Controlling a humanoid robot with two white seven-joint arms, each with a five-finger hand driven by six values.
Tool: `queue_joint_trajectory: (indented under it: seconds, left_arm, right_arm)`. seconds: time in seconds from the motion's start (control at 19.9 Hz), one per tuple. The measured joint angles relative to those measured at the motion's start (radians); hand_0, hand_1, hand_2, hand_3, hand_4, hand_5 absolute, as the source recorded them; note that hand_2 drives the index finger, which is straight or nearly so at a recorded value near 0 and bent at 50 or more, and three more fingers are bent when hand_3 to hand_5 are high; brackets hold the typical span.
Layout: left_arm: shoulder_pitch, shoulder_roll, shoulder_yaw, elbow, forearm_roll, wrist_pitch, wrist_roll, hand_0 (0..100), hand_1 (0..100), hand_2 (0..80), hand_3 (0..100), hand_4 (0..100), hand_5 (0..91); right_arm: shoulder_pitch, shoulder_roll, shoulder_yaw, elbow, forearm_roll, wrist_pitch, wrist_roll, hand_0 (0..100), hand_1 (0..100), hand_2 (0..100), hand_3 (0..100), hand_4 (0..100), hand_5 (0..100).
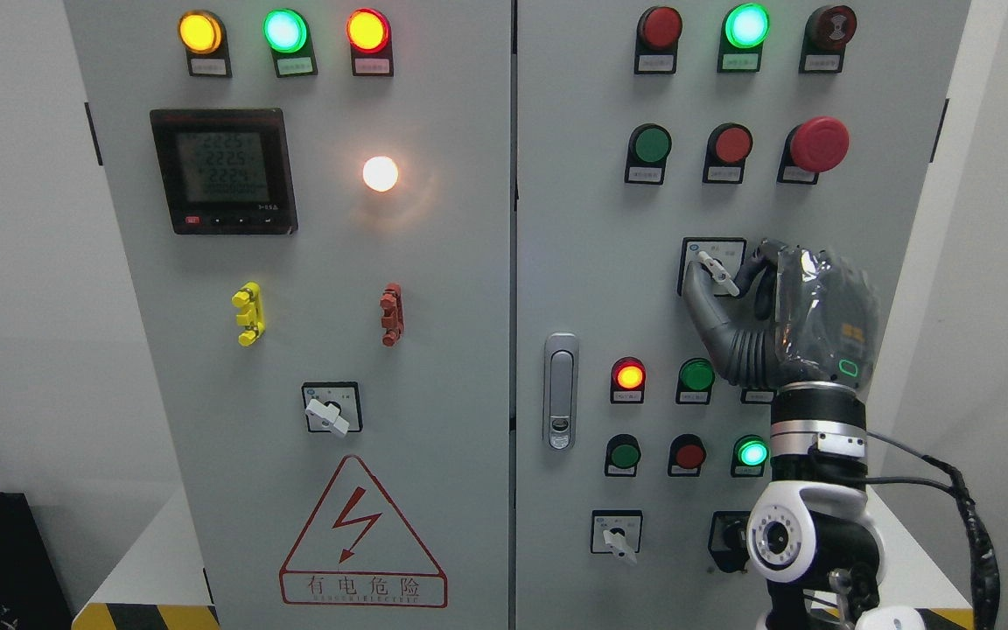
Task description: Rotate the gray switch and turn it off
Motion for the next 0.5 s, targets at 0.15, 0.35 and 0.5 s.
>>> queue_joint_trajectory:
  seconds: [0.15,0.35,0.5]
  left_arm:
    - [0.000,0.000,0.000,0.000,0.000,-0.001,0.000,12,39,0.0,0,0,0.0]
    - [0.000,0.000,0.000,0.000,0.000,-0.001,0.000,12,39,0.0,0,0,0.0]
    - [0.000,0.000,0.000,0.000,0.000,-0.001,0.000,12,39,0.0,0,0,0.0]
  right_arm:
    - [0.000,0.000,0.000,0.000,0.000,-0.001,0.002,46,30,74,100,100,100]
    - [0.000,0.000,0.000,0.000,0.000,-0.003,0.002,46,30,75,100,100,100]
    - [-0.001,0.000,0.000,0.000,0.000,-0.003,0.002,47,30,75,100,100,100]
